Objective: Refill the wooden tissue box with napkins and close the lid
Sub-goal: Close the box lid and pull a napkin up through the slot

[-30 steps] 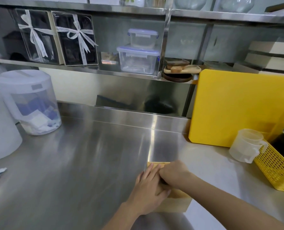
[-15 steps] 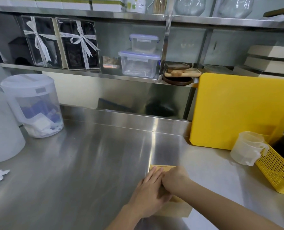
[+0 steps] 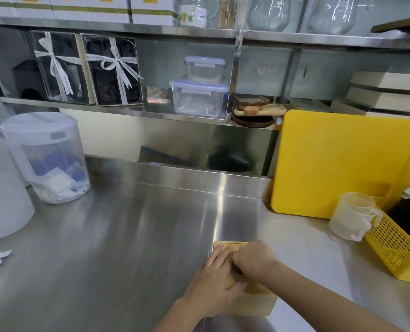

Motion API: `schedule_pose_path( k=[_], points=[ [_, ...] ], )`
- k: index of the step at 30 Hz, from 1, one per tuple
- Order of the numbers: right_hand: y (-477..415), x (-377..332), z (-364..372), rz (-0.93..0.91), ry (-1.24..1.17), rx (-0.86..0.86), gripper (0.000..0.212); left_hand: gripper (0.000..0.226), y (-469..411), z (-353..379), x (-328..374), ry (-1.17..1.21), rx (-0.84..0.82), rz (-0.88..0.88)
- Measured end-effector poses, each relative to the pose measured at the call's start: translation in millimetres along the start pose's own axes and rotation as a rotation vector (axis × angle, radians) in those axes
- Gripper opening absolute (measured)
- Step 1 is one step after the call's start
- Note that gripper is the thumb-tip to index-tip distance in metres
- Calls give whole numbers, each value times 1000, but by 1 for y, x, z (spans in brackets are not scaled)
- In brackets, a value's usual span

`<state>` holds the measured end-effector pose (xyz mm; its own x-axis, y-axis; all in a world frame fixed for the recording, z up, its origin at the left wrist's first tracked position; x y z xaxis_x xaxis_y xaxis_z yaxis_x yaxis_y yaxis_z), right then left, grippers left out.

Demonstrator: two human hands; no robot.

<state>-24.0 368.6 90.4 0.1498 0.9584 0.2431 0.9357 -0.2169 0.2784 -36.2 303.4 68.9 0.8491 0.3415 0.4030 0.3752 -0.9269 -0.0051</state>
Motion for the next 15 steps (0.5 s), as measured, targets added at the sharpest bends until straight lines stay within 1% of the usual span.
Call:
schedule_pose_path(
  k=[5, 8, 10, 11, 12, 13, 15],
  points=[
    [12, -6, -11, -103, -22, 16, 23, 63, 0, 0, 0, -26, -4, 11],
    [19, 1, -16, -119, -73, 20, 25, 65, 0, 0, 1, -43, -8, 17],
    [24, 3, -24, -173, -118, 138, 19, 67, 0, 1, -1, -39, -7, 15],
    [27, 5, -25, -210, -80, 189, 15, 68, -1, 2, -1, -31, -10, 13],
    [30, 9, -22, -219, -27, 202, 20, 68, -1, 2, -2, -21, -19, 9],
    [32, 15, -18, -214, 4, 218, 30, 68, -1, 3, -2, -13, -32, 3],
    [36, 26, -13, -180, 6, 274, 36, 67, -1, 1, -1, -10, -45, -15]
  ],
)
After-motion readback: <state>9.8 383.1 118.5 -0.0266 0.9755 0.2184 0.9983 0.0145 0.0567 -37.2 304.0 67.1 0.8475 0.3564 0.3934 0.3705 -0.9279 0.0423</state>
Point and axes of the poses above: each hand's wrist, its own y-axis away from the middle knuckle, its own z-axis out of the palm, x = y × z, the point moved 8 cm from there along -y, towards the middle knuckle, and after that the axes turned 11 degrees about -y, right-handed, at the moved point
